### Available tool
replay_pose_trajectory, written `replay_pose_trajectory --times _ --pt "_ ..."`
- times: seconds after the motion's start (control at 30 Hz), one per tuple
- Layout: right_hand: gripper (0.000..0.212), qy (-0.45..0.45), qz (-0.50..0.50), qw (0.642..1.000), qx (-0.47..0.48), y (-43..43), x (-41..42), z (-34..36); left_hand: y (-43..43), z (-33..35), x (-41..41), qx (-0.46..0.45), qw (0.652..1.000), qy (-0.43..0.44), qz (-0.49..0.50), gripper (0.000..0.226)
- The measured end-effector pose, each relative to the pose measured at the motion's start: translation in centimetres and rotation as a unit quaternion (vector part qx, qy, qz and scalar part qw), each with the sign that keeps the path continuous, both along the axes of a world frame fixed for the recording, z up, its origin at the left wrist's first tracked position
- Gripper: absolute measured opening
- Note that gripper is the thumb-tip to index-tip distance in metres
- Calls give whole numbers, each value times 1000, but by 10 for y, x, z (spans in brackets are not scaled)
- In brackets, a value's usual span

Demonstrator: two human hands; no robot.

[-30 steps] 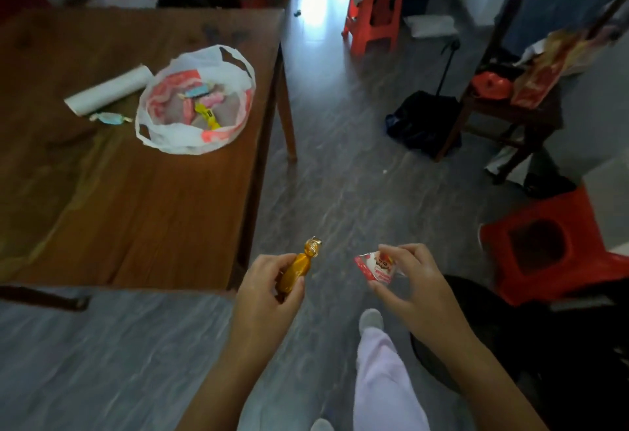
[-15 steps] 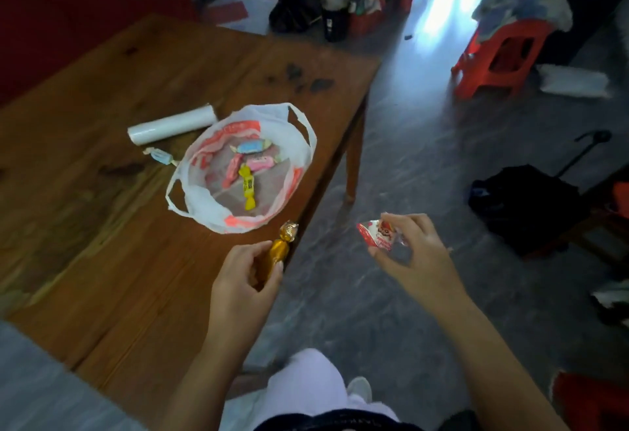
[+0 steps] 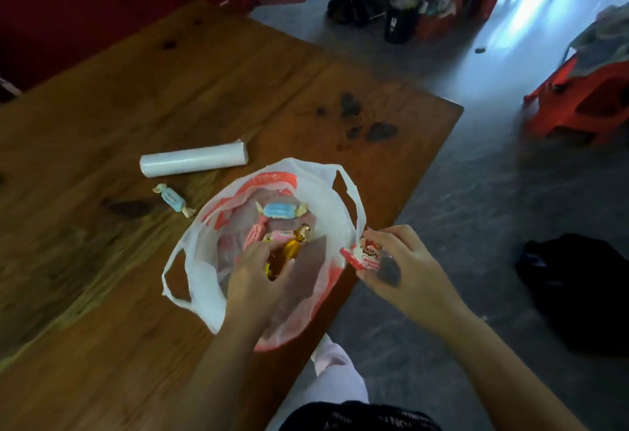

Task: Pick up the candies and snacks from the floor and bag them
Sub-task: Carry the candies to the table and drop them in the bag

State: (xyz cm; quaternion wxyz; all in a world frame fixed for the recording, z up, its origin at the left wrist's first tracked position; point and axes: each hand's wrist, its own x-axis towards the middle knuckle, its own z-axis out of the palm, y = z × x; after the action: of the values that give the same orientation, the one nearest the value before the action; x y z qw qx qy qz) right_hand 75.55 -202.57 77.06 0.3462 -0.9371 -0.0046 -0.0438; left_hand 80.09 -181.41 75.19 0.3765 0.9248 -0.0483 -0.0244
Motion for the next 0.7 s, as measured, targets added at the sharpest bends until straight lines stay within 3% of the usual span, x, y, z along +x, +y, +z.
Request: replay_pose_trajectory --times 0.23,0.43,0.7 --pt "52 28 57 998 -2 -8 61 -9 -6 -31 37 64 997 21 -29 31" --pt "52 36 171 984 -27 3 102 -18 0 -38 34 105 993 28 -34 28" --pt "55 55 333 939 -58 30 151 -15 12 -5 5 127 978 -17 165 39"
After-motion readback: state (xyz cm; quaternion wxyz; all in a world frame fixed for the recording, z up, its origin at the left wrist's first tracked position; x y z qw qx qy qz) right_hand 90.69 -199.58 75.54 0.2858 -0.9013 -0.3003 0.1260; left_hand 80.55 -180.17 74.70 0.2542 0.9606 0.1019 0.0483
